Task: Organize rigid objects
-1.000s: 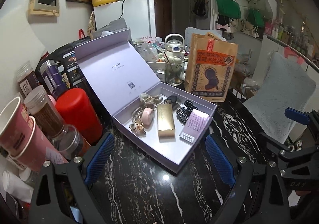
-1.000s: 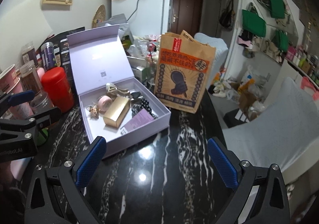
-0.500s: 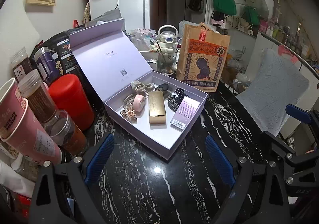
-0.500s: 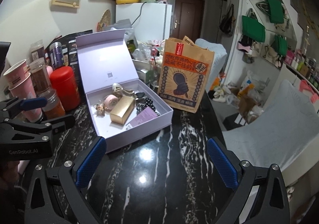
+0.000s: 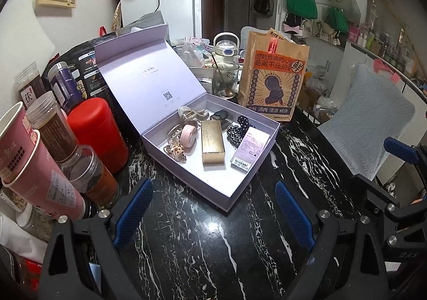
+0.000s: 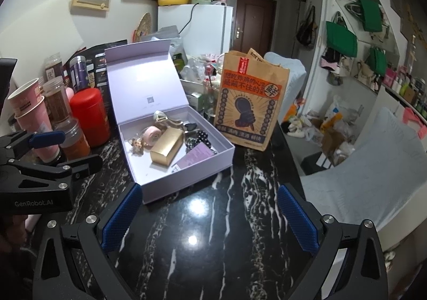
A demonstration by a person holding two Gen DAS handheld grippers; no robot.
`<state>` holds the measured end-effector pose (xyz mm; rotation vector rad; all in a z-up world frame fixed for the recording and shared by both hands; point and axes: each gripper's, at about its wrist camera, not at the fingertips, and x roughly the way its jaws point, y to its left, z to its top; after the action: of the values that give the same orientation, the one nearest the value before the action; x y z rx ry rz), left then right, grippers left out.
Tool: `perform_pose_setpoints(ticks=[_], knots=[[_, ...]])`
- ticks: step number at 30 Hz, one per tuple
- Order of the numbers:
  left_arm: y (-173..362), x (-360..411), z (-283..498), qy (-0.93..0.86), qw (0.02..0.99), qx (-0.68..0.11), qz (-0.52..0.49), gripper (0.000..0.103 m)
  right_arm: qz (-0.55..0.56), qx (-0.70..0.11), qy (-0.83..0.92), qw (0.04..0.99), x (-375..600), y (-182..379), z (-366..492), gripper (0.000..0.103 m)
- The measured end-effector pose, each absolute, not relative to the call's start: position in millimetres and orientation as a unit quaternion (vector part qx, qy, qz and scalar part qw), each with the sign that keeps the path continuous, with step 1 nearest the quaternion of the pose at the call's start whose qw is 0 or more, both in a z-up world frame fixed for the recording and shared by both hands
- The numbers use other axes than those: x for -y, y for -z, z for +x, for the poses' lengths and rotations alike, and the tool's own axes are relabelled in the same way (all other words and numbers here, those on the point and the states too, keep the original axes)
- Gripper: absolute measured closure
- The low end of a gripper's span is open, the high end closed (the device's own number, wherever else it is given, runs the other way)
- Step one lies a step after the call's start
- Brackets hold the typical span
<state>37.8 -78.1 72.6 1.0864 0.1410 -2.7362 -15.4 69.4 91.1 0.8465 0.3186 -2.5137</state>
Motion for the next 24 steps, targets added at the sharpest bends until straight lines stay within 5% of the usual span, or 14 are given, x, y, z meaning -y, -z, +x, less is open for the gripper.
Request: perform_pose_setpoints(ticks=[24], knots=[[-76.1, 76.6, 40.5, 0.928, 0.087, -0.039, 0.359, 0.009, 0.303, -0.117, 0.917, 0.233, -70.3, -95.3, -11.7, 0.000]])
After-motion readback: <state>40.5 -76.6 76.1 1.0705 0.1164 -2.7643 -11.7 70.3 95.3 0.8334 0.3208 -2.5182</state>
